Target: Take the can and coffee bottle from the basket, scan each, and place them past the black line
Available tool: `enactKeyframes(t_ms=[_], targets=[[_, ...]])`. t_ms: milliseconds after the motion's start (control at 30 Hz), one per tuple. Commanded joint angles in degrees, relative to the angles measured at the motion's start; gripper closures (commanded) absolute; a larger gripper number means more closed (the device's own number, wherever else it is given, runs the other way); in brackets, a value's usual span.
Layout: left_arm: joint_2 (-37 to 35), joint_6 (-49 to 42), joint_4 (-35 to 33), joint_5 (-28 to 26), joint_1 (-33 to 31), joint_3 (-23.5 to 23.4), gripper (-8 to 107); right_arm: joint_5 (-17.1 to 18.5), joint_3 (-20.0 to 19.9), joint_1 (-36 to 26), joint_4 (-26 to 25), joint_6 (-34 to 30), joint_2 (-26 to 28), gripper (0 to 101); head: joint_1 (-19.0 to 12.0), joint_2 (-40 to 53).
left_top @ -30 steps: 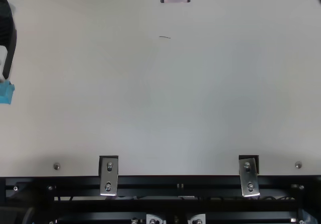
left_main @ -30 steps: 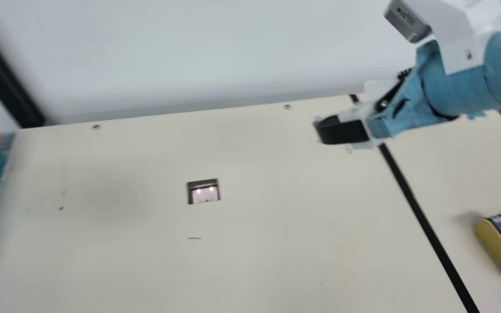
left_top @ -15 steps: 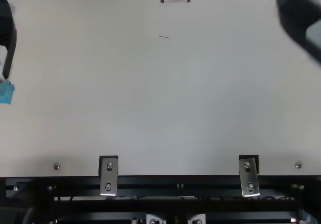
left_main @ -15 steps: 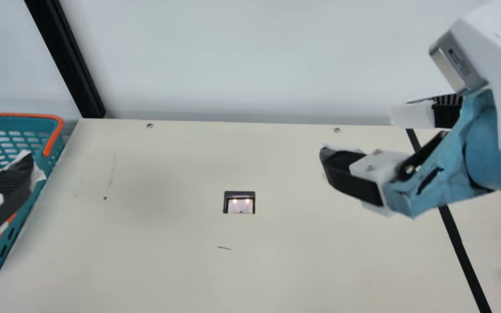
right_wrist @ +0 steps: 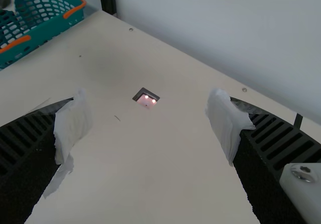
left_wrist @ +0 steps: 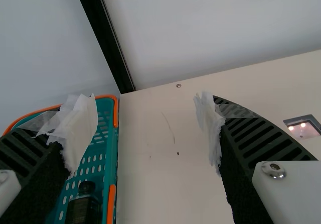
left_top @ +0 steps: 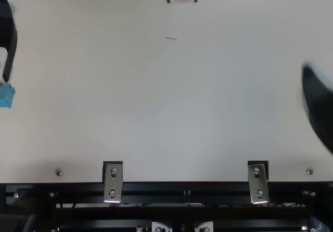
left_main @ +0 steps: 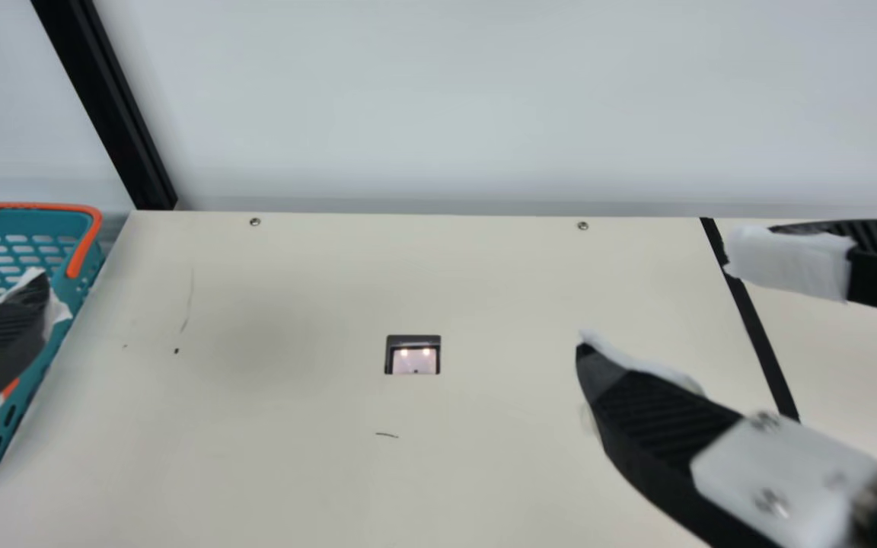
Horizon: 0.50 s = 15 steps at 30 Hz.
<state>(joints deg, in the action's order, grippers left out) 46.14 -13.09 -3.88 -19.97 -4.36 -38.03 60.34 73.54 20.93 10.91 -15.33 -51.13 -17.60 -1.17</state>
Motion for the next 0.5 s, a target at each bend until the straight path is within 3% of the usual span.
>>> enactKeyframes(t_ms=[0, 300, 467], targets=[[0.00, 0.00, 0.00, 0.00, 0.00, 0.00, 9, 2.81, 0.84, 1.27, -0.58, 1.80, 2.25, 0, -0.90, -0.90], [0.00, 0.00, 0.00, 0.00, 0.00, 0.00, 9, 9.16, 4.64, 5.22, -1.21, 6.24, 7.18, 0, -0.93, -0.96], [0.00, 0.00, 0.00, 0.00, 0.00, 0.00, 9, 9.56, 3.30, 6.40, -2.63, 7.35, 8.73, 0, -0.93, -0.96]])
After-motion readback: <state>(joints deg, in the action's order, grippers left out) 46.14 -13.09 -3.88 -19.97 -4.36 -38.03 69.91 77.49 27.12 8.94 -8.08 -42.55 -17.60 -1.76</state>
